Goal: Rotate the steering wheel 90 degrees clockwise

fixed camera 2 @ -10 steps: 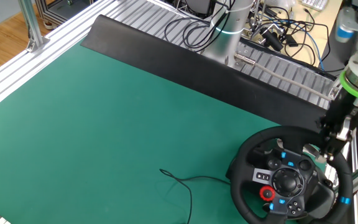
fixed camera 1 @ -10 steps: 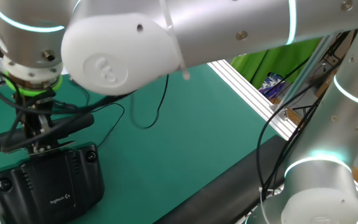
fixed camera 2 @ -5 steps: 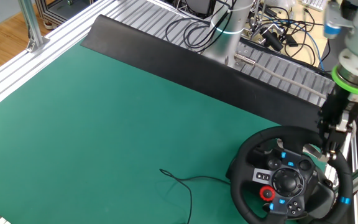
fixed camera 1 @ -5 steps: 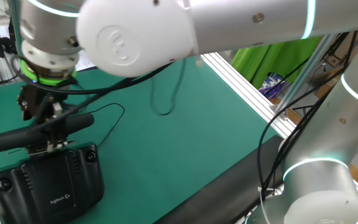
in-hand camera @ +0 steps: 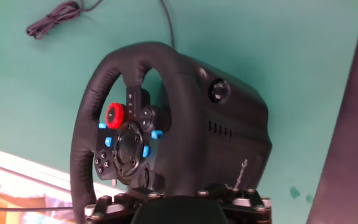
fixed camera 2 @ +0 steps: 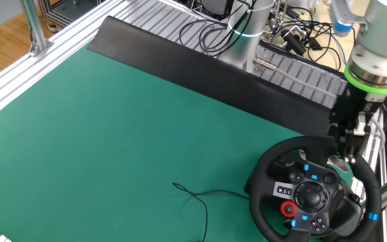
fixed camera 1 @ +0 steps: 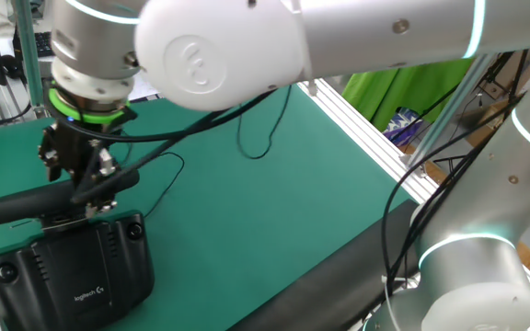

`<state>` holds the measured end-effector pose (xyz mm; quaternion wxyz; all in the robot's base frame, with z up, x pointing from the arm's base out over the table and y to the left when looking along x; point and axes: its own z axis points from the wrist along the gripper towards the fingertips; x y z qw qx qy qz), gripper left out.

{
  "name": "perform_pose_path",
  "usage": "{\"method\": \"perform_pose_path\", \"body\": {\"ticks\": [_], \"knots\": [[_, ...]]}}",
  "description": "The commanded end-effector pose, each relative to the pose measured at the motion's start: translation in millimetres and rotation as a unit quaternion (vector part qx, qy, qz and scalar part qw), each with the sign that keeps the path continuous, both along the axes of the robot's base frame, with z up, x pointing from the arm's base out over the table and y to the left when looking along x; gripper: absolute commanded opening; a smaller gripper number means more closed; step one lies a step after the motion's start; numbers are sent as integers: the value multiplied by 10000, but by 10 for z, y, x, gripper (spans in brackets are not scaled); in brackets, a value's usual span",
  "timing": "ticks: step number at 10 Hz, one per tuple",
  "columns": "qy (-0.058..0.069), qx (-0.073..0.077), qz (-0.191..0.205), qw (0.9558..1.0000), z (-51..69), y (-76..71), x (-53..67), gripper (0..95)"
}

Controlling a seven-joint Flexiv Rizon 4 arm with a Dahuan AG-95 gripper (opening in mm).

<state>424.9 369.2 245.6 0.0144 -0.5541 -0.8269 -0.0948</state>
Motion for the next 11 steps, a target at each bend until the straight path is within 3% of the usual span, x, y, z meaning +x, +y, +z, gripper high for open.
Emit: {"method": "perform_pose_path", "body": {"ticks": [1,8,11], "knots": [[-59,-96,333,9994,-18,-109,-12,570],[-170,-135,1032,9944,6,-271,-59,570],[-244,-75,1325,9909,21,-393,-102,570]]}}
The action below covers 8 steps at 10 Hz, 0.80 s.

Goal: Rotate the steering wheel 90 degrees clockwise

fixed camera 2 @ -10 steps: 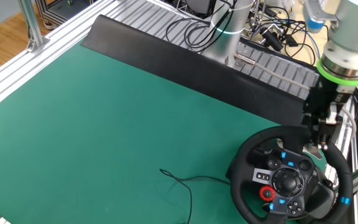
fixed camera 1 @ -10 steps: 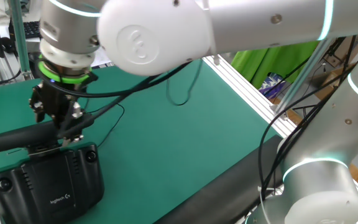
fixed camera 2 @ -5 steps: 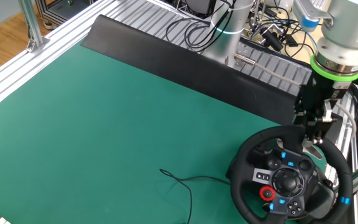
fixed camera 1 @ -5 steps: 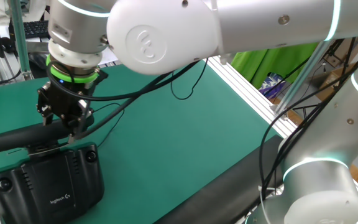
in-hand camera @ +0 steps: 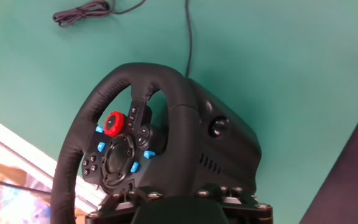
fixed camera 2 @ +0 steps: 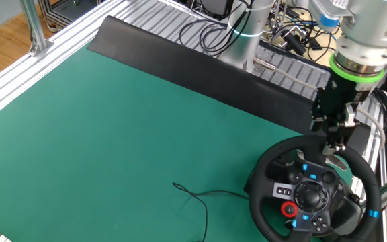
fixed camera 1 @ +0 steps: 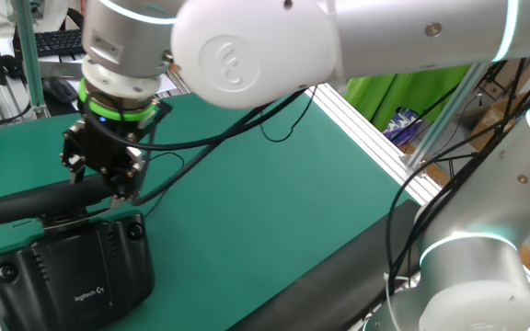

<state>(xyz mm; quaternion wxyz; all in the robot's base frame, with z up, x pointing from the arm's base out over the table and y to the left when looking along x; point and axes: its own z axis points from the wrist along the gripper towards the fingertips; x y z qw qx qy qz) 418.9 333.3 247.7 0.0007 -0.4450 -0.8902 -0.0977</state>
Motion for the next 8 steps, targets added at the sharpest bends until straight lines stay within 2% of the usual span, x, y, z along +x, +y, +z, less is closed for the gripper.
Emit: {"method": "perform_pose_path", "body": {"ticks": [1,5,7,8], "knots": [[-11,22,141,9999,7,-37,-44,570],[-13,84,286,9996,48,-59,-63,570],[-30,82,367,9993,141,-90,-105,570],[11,133,441,9989,188,-84,-120,570]]}}
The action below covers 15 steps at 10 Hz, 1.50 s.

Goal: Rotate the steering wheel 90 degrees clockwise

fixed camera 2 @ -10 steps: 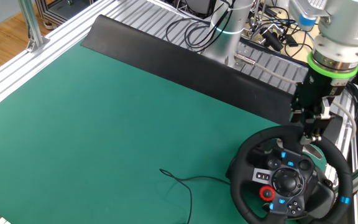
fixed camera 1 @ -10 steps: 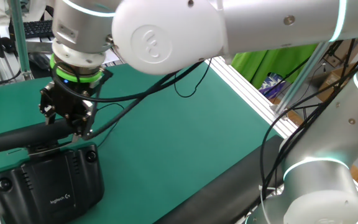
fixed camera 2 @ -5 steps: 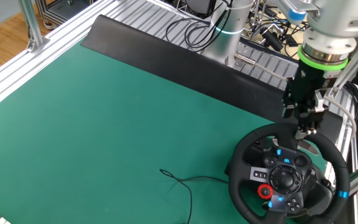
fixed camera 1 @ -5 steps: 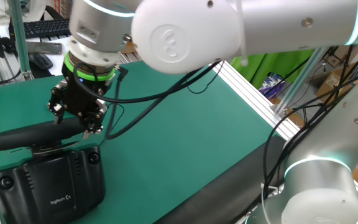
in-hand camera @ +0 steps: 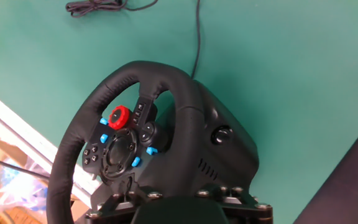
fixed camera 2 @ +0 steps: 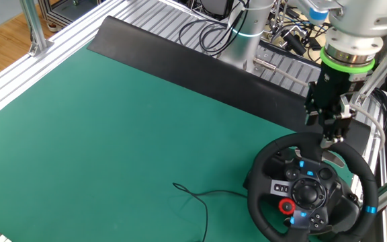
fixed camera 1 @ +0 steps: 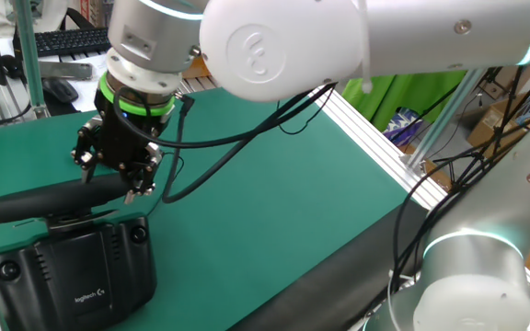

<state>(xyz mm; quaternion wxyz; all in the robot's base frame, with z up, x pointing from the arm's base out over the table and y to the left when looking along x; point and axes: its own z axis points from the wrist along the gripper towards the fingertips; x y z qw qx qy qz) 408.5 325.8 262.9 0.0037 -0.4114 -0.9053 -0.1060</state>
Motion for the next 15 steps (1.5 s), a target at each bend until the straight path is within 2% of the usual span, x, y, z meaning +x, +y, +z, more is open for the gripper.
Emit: {"method": "perform_pose_path", "body": {"ticks": [1,5,7,12,13,14,15], "knots": [[106,46,122,9999,65,1,-23,570],[247,39,429,9988,81,3,-29,570],[183,-200,1000,9946,81,3,-29,570],[109,-248,1562,9874,81,3,-29,570],[106,-234,1570,9873,81,3,-29,570],[104,-225,1582,9871,81,3,-29,380],[105,-228,1579,9871,81,3,-29,380]]}}
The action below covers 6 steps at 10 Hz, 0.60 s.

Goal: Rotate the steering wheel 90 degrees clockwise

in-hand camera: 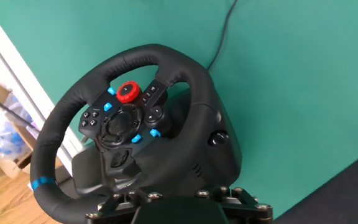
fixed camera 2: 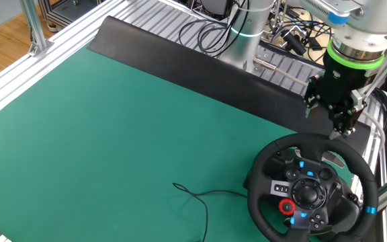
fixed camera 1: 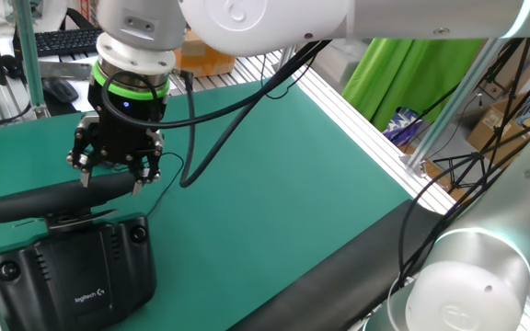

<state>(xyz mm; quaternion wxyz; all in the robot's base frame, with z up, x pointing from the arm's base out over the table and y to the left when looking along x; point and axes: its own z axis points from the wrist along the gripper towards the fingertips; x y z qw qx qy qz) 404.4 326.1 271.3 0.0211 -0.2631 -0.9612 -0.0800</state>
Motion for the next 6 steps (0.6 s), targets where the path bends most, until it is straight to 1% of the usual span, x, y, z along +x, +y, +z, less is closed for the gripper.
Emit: {"method": "perform_pose_path", "body": {"ticks": [1,4,6], "knots": [[-3,-10,-8,10000,-4,1,12,380],[-7,17,-25,10000,-4,1,12,380],[15,-9,-170,9999,-4,1,12,380]]}}
